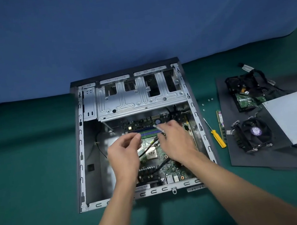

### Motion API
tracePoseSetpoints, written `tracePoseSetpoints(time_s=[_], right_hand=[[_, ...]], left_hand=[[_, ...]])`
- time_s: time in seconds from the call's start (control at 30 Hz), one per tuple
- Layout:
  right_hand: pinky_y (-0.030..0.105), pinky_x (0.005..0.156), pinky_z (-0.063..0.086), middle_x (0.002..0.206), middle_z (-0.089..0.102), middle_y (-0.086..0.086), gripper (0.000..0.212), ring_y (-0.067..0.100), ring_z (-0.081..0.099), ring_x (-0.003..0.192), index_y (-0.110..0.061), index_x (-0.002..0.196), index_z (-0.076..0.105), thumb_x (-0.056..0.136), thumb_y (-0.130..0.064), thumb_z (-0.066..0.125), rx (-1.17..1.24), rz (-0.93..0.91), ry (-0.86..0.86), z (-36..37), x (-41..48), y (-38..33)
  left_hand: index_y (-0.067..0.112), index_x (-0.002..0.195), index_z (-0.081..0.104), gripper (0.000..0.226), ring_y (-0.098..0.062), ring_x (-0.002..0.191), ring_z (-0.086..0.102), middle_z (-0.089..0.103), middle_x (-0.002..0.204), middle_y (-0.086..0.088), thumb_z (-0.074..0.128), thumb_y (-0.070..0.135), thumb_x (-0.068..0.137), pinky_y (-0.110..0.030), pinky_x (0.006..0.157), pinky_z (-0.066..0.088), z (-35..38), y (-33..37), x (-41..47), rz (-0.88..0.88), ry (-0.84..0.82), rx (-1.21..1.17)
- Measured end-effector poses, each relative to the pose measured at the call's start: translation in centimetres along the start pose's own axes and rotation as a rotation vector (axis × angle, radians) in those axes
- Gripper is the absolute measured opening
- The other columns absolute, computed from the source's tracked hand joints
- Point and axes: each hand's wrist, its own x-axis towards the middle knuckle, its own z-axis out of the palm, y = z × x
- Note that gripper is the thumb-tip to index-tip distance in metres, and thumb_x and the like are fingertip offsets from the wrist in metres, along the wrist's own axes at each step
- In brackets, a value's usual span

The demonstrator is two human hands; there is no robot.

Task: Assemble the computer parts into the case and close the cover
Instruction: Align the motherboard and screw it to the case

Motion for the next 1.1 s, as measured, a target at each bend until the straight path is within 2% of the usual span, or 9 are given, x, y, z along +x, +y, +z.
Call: tracePoseSetpoints(time_s=[0.13, 0.27, 0.37, 0.43, 0.57, 0.73, 0.9, 1.0, 1.1], right_hand=[[0.039, 0.082, 0.055, 0.133, 0.05, 0.005, 0.026, 0.022, 0.062, 0.093, -0.018, 0.115, 0.062, 0.099, -0.03, 0.045, -0.371, -0.173, -0.336, 1.5, 0.9, -0.1], [0.035, 0.069, 0.053, 0.142, 0.043, 0.014, 0.031, 0.023, 0.063, 0.081, -0.01, 0.098, 0.064, 0.099, -0.033, 0.043, -0.497, -0.059, -0.386, 1.5, 0.7, 0.9], [0.032, 0.063, 0.051, 0.101, 0.062, 0.007, 0.028, 0.016, 0.058, 0.063, -0.011, 0.083, 0.059, 0.098, -0.026, 0.043, -0.428, 0.109, -0.345, 0.7, 0.1, 1.4], [0.029, 0.053, 0.042, 0.08, 0.057, 0.002, 0.025, 0.014, 0.053, 0.057, -0.011, 0.079, 0.058, 0.096, -0.023, 0.045, -0.402, 0.211, -0.265, 0.3, -0.2, 1.5], [0.02, 0.032, 0.032, 0.075, 0.055, 0.002, 0.026, 0.011, 0.047, 0.047, -0.01, 0.074, 0.055, 0.097, -0.021, 0.049, -0.111, 0.395, -0.253, 0.0, -0.6, 2.0], [0.016, 0.033, 0.03, 0.078, 0.046, 0.0, 0.028, 0.009, 0.042, 0.051, -0.013, 0.068, 0.047, 0.094, -0.021, 0.053, 0.187, 0.579, -0.189, 0.2, -0.6, 2.5], [0.021, 0.057, 0.04, 0.102, 0.053, 0.007, 0.02, 0.017, 0.053, 0.074, -0.006, 0.101, 0.054, 0.094, -0.025, 0.055, 0.321, 0.619, -0.131, 0.2, -0.1, 2.4], [0.027, 0.07, 0.039, 0.107, 0.053, 0.008, 0.044, 0.018, 0.047, 0.085, 0.0, 0.132, 0.042, 0.094, -0.02, 0.054, 0.381, 0.642, -0.093, 0.3, 0.0, 2.6], [0.029, 0.075, 0.045, 0.122, 0.053, 0.012, 0.055, 0.019, 0.053, 0.092, -0.003, 0.143, 0.031, 0.094, -0.018, 0.052, 0.423, 0.653, -0.082, 0.3, 0.1, 2.7]], left_hand=[[0.009, 0.083, 0.075, 0.007, -0.012, 0.066, 0.068, 0.073, 0.072, -0.005, 0.075, 0.002, 0.08, -0.023, 0.069, 0.057, -1.0, -0.3, 1.1, -0.094, 0.0, -0.114], [0.012, 0.085, 0.076, 0.008, -0.014, 0.07, 0.07, 0.074, 0.077, -0.005, 0.076, 0.006, 0.079, -0.022, 0.07, 0.056, -1.7, -0.6, 2.3, -0.142, -0.004, -0.112], [0.013, 0.08, 0.075, 0.01, -0.015, 0.071, 0.07, 0.074, 0.075, -0.004, 0.075, 0.003, 0.08, -0.022, 0.07, 0.056, -1.2, -0.7, 2.8, -0.151, -0.024, -0.09], [0.017, 0.077, 0.075, 0.014, -0.011, 0.069, 0.07, 0.074, 0.072, 0.0, 0.075, 0.003, 0.081, -0.018, 0.067, 0.055, -0.3, -0.8, 3.0, -0.129, -0.087, -0.019], [0.025, 0.074, 0.074, 0.017, -0.016, 0.077, 0.071, 0.074, 0.074, 0.004, 0.076, 0.009, 0.082, -0.025, 0.073, 0.056, 2.1, -1.0, 3.6, -0.077, -0.25, 0.17], [0.027, 0.076, 0.071, 0.017, -0.013, 0.079, 0.069, 0.072, 0.079, 0.005, 0.073, 0.013, 0.085, -0.024, 0.072, 0.054, 4.9, -1.8, 4.5, -0.01, -0.434, 0.406], [0.026, 0.073, 0.07, 0.019, 0.013, 0.059, 0.059, 0.062, 0.068, 0.019, 0.073, 0.012, 0.085, 0.0, 0.055, 0.04, 7.2, -2.9, 5.3, 0.103, -0.533, 0.539], [0.017, 0.084, 0.076, 0.003, -0.005, 0.081, 0.059, 0.062, 0.084, 0.008, 0.074, 0.017, 0.084, -0.016, 0.077, 0.045, 8.5, -3.6, 5.9, 0.239, -0.535, 0.678], [0.018, 0.097, 0.076, 0.015, -0.024, 0.106, 0.049, 0.063, 0.105, -0.005, 0.071, 0.026, 0.086, -0.031, 0.089, 0.033, 9.4, -4.6, 6.5, 0.349, -0.524, 0.904]])
